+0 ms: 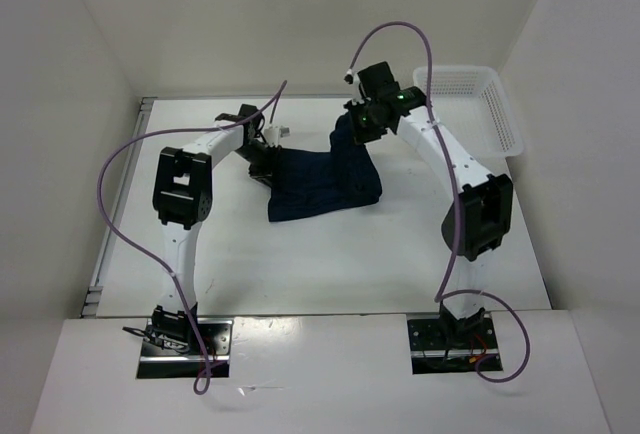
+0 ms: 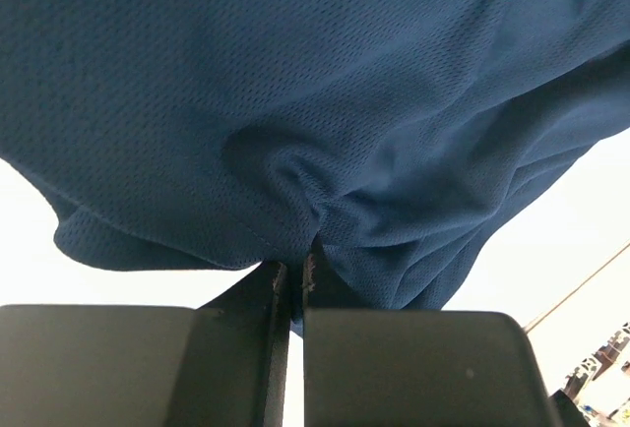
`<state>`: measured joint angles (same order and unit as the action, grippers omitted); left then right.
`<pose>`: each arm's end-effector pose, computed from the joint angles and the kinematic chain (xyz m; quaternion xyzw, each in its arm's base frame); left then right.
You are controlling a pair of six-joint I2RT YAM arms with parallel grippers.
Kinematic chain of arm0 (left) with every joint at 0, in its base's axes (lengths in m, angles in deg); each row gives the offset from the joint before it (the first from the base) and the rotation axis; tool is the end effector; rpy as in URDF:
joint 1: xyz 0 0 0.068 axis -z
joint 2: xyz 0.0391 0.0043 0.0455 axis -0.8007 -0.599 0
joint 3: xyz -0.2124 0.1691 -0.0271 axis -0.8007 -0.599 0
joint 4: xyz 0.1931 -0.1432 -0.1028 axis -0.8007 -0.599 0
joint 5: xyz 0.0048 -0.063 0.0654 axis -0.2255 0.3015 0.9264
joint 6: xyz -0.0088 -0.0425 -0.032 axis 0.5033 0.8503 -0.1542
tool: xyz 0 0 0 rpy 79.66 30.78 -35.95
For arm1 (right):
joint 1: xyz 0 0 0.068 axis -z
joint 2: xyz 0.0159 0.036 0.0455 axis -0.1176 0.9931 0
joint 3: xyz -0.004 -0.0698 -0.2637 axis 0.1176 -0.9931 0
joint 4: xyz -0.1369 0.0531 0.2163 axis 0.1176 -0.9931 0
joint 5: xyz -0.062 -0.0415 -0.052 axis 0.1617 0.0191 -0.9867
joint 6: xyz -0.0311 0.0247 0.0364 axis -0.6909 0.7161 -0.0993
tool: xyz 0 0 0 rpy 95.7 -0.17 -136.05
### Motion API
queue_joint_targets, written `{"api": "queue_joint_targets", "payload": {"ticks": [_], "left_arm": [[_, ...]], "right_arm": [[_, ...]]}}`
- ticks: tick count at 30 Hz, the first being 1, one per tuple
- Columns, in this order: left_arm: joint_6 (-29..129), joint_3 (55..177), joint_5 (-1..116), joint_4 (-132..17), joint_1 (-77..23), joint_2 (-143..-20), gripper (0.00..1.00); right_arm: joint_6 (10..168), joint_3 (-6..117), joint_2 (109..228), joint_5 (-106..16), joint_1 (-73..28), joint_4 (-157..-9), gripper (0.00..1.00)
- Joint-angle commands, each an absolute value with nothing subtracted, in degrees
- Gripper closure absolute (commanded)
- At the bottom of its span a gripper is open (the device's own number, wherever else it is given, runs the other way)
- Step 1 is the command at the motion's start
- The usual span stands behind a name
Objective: Fold and stack the shorts
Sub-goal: Fold the shorts
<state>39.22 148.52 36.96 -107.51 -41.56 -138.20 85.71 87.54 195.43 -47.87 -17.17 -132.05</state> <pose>0.4567 -0.1116 0.1472 0.1233 0.9528 -0.2592 0.0983 0.3802 0.1717 0.3369 -0.1813 0.9231 0.1156 0.3188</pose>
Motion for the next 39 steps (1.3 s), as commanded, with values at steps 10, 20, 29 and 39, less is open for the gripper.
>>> {"api": "queue_joint_targets", "payload": {"ticks": [10,20,29,39], "left_arm": [[38.5,150.2,37.1,-101.9,-40.7,-142.4,0.99],[38.5,150.2,35.9,-101.9,-40.7,-142.4,0.99],[38.5,149.7,37.9,-101.4,-40.7,-141.2,0.94],[38.5,148.1,44.0,-101.4,-44.6,-137.1,0.53]], "right_arm": [[91.5,103.2,209.1,-49.1,-26.6,-133.3,1.00],[93.1,108.0,212.3,-49.6,-30.0,-133.3,1.00],[93.7,110.6,219.3,-48.5,-32.4,-133.3,0.96],[90.1,110.7,218.8,-30.5,-34.0,-131.7,0.42]]}}
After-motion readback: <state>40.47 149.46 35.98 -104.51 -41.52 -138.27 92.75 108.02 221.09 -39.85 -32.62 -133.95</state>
